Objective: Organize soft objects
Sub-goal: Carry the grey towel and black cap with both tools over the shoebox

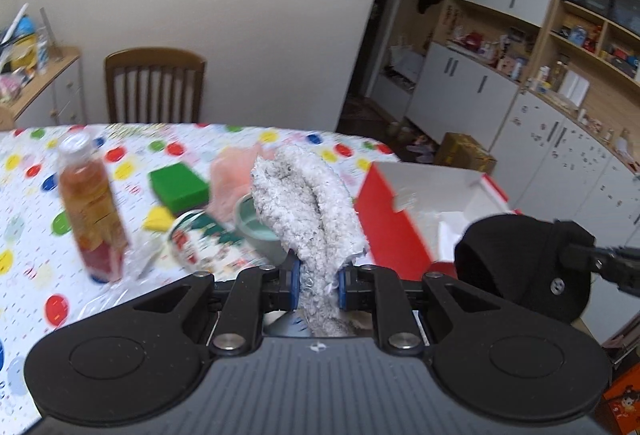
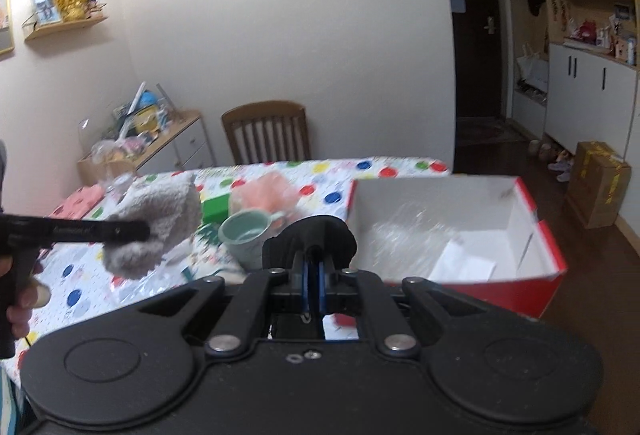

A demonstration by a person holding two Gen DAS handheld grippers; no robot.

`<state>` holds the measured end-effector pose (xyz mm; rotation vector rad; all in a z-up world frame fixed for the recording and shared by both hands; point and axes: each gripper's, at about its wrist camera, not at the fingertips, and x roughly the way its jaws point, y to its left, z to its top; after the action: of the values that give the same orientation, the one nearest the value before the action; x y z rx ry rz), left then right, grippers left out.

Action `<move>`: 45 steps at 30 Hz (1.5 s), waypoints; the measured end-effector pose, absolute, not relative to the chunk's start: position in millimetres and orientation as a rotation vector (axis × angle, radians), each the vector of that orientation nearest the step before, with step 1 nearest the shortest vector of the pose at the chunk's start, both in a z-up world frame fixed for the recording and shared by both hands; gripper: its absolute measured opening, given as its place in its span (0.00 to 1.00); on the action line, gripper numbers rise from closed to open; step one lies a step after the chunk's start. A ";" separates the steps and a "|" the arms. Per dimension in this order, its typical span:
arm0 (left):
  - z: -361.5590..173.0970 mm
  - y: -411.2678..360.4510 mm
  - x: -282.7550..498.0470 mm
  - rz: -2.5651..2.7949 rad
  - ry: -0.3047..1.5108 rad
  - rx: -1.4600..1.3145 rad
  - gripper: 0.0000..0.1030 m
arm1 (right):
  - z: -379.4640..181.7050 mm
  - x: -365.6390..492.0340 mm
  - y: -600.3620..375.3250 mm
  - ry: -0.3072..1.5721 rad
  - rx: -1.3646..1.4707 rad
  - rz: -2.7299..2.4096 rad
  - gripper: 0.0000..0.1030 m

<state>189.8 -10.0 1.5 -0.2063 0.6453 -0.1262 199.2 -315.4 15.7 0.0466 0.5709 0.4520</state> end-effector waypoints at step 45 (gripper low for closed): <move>-63.5 -254.7 401.1 -0.255 0.879 0.040 0.16 | -51.2 411.1 -440.6 0.687 0.001 0.357 0.04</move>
<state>401.1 -254.7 -63.5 0.0397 0.8791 -0.2555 411.1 -440.6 -51.2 0.0009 0.6869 0.3570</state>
